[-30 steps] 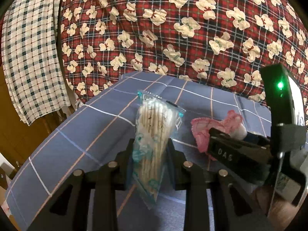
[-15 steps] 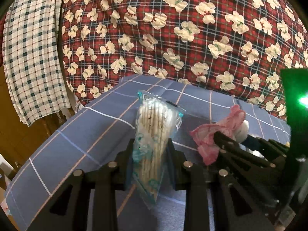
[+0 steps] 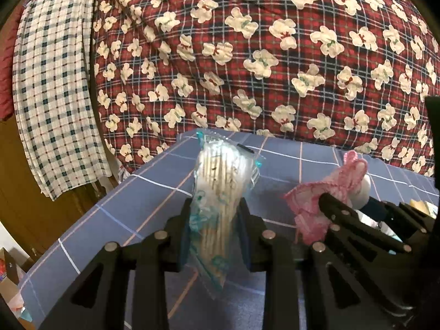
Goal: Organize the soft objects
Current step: 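Grasp the pink-trimmed white towel with the right gripper while the left gripper holds the swab bag, then lift the towel with the right gripper while the left gripper holds the swab bag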
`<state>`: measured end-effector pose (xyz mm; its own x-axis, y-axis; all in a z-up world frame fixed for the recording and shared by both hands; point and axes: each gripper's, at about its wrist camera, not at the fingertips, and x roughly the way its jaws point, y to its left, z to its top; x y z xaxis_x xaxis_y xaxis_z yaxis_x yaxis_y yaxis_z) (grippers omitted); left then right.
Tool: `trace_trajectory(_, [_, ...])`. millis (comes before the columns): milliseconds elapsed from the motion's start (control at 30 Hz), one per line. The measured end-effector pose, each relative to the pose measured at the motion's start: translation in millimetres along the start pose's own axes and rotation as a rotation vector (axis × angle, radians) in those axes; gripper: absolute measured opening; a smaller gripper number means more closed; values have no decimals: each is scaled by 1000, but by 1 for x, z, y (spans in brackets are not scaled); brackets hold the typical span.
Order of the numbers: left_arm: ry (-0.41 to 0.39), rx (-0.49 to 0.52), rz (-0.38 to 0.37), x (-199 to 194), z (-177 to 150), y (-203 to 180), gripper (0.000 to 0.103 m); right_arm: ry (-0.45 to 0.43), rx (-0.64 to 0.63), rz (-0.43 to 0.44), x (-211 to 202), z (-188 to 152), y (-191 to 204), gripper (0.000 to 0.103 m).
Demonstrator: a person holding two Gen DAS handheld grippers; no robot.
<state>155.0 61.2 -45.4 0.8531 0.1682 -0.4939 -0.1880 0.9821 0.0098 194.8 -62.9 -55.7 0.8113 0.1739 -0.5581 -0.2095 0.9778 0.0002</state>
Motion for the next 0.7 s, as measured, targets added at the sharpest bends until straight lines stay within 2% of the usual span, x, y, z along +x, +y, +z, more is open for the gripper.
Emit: trace_trajectory(700, [-127, 7, 9, -24, -2, -4, 28, -155, -22, -11, -42, -13, 0, 41])
